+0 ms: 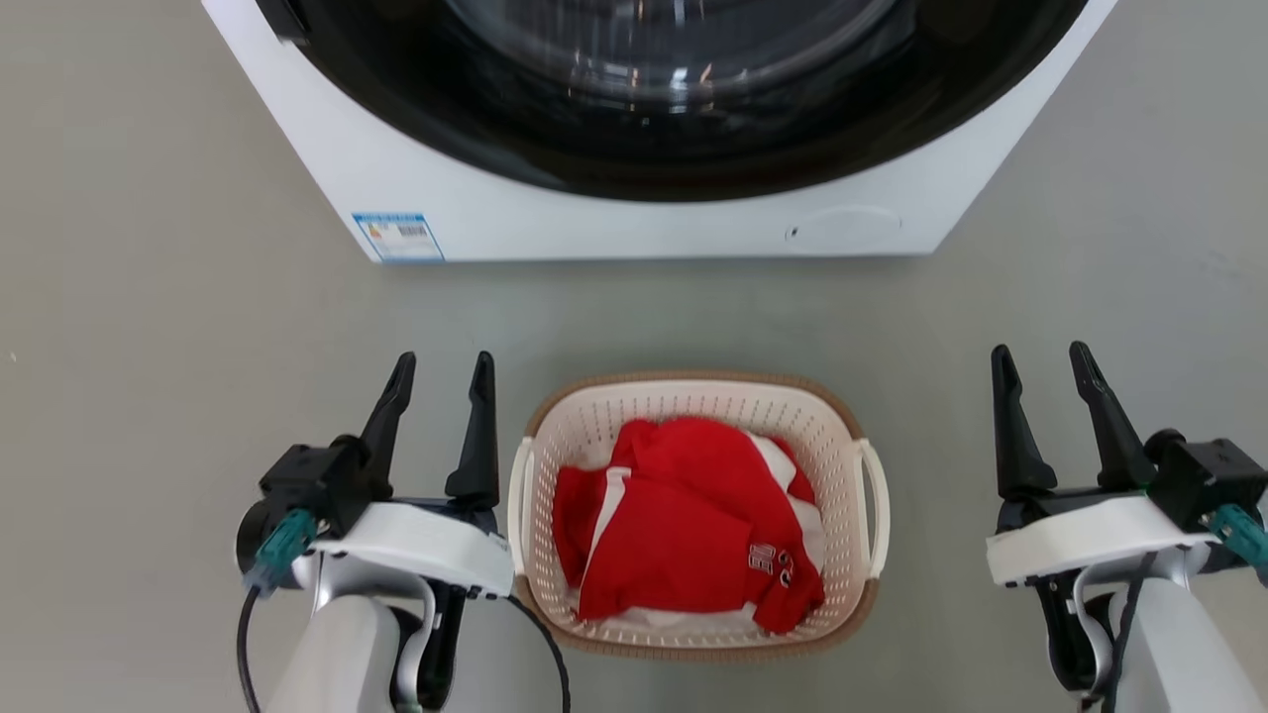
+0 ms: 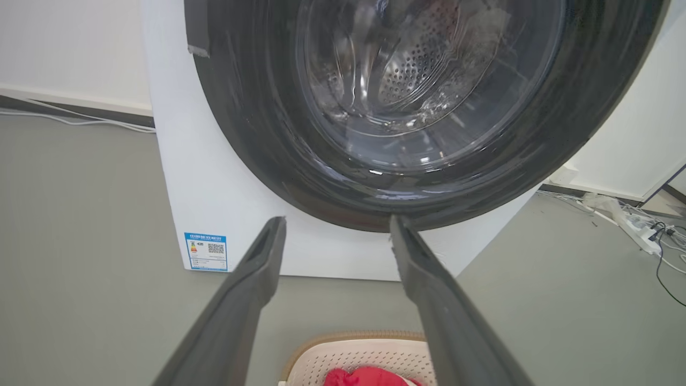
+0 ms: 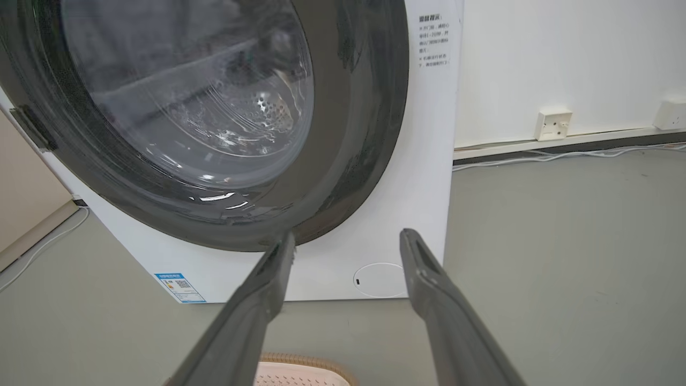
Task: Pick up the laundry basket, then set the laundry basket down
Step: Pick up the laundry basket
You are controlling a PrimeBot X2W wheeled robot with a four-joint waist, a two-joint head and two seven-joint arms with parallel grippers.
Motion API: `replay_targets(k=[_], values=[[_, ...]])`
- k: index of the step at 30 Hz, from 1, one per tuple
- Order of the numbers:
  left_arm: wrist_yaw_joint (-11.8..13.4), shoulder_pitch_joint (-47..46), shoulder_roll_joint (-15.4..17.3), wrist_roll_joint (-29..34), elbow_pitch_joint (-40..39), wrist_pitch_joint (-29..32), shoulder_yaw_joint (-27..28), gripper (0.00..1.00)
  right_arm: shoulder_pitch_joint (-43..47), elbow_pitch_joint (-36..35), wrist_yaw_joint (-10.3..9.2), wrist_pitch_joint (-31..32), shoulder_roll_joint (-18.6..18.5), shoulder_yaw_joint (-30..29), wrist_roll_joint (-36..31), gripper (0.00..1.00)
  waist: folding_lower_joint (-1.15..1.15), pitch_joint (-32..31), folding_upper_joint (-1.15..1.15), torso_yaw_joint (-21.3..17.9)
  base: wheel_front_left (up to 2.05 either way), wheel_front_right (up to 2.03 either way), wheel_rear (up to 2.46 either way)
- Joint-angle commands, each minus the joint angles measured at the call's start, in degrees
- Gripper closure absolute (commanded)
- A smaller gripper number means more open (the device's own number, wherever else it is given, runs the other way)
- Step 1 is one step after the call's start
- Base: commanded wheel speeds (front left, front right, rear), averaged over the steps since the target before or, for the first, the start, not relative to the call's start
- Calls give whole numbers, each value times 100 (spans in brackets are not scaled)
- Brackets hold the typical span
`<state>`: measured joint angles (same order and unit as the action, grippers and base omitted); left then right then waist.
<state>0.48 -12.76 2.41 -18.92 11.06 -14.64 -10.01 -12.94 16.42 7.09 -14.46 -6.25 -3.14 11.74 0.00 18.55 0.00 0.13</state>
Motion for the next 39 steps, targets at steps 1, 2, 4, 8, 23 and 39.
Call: replay_targets(k=[1, 2, 4, 8, 23, 39], values=[[-57, -253, 47, -84, 42, -36, 107, 0, -179, -11, 40, -54, -34, 137, 32, 0, 0, 293, 0, 2, 0, 0, 0], [-87, -323, 47, -122, 132, -36, 92, 0, -226, 56, 40, -54, -43, 141, 30, 0, 0, 378, 0, 3, 0, 0, 0], [-147, -470, 47, -180, 359, -36, 54, 0, -329, 202, 40, -54, -60, 137, 50, 0, 0, 543, 0, 7, 0, 0, 0], [-279, -794, 47, -321, 855, -36, -44, 0, -540, 609, 40, -54, -145, 176, 85, 0, 0, 853, 0, 23, 0, 0, 0], [-470, -1915, 47, -763, 2386, -36, -513, 0, -1381, 1974, 40, -54, -240, 367, 328, 0, 0, 2064, 0, 118, 0, 0, 0], [-626, -3018, 47, -1443, 4307, -36, -1224, 0, -2240, 3397, 40, -54, -264, 1079, 631, 0, 0, 3036, 0, 205, 0, 0, 0]])
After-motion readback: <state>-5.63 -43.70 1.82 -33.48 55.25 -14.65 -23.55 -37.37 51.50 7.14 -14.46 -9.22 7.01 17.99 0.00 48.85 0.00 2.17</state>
